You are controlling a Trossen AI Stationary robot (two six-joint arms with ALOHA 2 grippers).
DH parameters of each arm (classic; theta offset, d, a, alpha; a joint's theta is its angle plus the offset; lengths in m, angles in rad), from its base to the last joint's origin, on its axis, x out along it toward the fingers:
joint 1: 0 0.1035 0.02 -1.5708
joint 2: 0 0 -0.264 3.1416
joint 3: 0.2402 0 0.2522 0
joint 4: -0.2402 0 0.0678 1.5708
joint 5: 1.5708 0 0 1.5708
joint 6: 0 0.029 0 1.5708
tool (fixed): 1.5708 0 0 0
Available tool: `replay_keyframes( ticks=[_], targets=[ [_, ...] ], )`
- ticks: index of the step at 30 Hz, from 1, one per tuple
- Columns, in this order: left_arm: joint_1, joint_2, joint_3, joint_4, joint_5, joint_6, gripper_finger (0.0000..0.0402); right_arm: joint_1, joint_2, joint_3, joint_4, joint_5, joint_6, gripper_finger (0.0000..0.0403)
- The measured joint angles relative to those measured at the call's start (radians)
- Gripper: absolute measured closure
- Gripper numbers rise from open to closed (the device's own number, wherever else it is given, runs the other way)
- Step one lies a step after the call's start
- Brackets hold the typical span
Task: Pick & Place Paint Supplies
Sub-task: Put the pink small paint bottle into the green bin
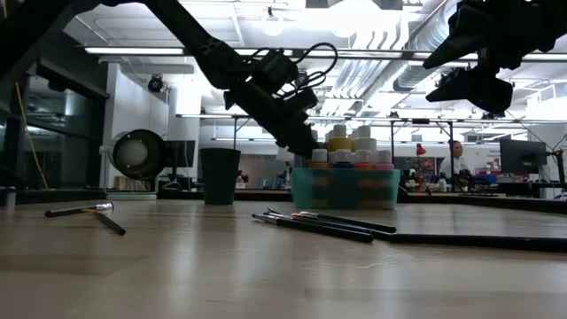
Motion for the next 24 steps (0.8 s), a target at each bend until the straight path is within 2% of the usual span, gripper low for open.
replay_keyframes(
  ticks=[3, 7, 14, 24],
  targets=[
    [0.0, 0.0, 0.0, -0.009, -0.005, 0.0, 0.0268, 0.0, 0.0, 0.0, 0.0, 0.0, 0.0, 0.0151],
    [0.0, 0.0, 0.0, -0.012, -0.004, 0.001, 0.0228, 0.0, 0.0, 0.0, 0.0, 0.0, 0.0, 0.0151],
    [0.0, 0.0, 0.0, -0.015, 0.06, 0.0, 0.0168, 0.0, 0.0, 0.0, 0.0, 0.0, 0.0, 0.0151],
    [0.0, -0.054, 0.0, -0.024, 0.062, 0.02, 0.0157, 0.0, 0.0, 0.0, 0.0, 0.0, 0.0, 0.0151]
  ],
)
